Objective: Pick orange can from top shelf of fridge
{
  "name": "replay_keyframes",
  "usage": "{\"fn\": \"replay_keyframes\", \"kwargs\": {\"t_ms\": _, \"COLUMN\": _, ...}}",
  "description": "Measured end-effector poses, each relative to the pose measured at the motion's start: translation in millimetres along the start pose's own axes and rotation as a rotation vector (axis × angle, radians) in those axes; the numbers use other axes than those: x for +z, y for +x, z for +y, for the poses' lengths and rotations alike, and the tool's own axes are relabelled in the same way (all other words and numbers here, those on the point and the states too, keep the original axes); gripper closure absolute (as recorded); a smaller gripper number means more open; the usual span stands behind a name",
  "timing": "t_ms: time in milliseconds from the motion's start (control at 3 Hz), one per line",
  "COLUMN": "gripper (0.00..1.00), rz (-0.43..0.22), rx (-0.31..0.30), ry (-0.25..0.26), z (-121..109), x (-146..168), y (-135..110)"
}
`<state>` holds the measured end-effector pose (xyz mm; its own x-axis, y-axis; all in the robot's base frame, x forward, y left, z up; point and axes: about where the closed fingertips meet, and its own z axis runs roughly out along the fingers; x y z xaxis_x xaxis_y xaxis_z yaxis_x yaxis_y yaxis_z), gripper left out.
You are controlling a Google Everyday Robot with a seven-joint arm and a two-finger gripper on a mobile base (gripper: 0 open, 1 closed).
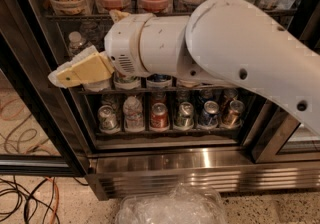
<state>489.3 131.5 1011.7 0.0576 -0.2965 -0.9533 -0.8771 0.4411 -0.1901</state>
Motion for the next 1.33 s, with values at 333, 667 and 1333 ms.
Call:
{"fn": "replay_keyframes", "kwargs": {"t_ms": 333, "gripper": 0.00, "rz": -0.010, "rx": -0.015, "ry": -0.029, "z": 3.2, "x": 12.1, "y": -3.8}}
{"fn": "replay_keyframes", "kwargs": {"t_ms": 667, "gripper": 0.00, "rz": -0.057, "rx": -0.043, "ry": -0.093, "z": 8.0, "x": 39.3, "y": -10.8}}
{"fn": "replay_keyframes", "kwargs": {"t_ms": 1333, "gripper": 0.00, "rz": -0.121, "rx": -0.037, "ry": -0.195, "z": 34.6, "x": 88.4, "y": -29.2}}
